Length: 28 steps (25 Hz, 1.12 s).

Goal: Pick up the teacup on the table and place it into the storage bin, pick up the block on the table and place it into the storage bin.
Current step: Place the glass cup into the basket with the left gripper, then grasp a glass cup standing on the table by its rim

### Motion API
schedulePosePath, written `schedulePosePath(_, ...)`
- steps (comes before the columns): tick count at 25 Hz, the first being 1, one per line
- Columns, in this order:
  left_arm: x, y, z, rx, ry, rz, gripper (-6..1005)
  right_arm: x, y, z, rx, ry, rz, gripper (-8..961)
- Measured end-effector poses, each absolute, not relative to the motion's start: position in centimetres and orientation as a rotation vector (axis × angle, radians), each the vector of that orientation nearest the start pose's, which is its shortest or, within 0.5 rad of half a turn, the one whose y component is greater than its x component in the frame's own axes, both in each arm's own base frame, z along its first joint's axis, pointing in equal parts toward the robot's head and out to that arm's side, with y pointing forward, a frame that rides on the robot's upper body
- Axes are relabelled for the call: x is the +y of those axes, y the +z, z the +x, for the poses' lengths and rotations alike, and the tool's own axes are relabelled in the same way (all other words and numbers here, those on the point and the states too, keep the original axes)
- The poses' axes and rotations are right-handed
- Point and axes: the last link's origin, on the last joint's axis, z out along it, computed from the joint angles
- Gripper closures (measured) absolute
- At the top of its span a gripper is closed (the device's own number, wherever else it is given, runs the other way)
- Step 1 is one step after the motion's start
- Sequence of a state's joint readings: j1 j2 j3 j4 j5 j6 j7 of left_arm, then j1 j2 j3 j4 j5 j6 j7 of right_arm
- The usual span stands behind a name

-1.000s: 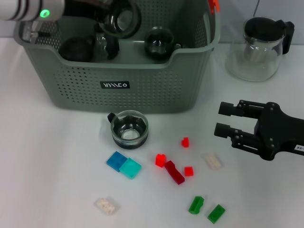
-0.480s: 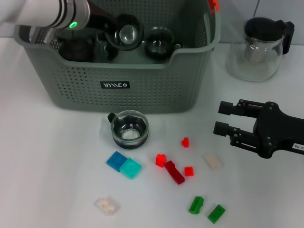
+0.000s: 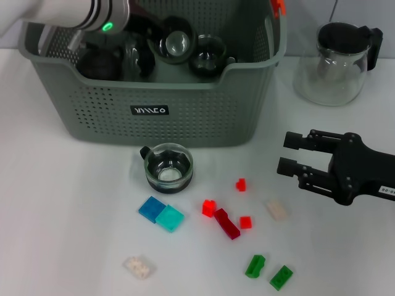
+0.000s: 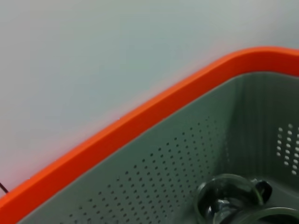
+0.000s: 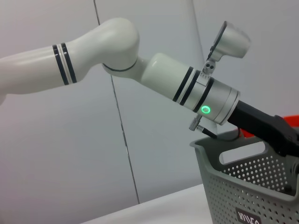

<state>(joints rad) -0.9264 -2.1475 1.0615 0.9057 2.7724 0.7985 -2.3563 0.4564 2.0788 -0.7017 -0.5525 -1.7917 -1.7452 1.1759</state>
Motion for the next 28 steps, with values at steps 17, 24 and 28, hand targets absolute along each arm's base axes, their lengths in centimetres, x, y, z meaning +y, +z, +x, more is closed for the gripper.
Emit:
schedulePosePath(17,49.4,-1.2,-14.8,-0.586,0.149,-2.224,935,29.2,0.0,25.5,0.458,1.088,-2.686,401)
schedulePosePath(24,49.5,-0.4,-14.1,-0.617,0.082,-2.202,732,29.1,0.0,25.6,0.463,1.09,-2.682,402)
schedulePosePath(28,48.6,1.9,-13.9,-0.695,-0.148,-2.148,600,29.1,0.0,25.7,0.467,1.092,-2.679,402)
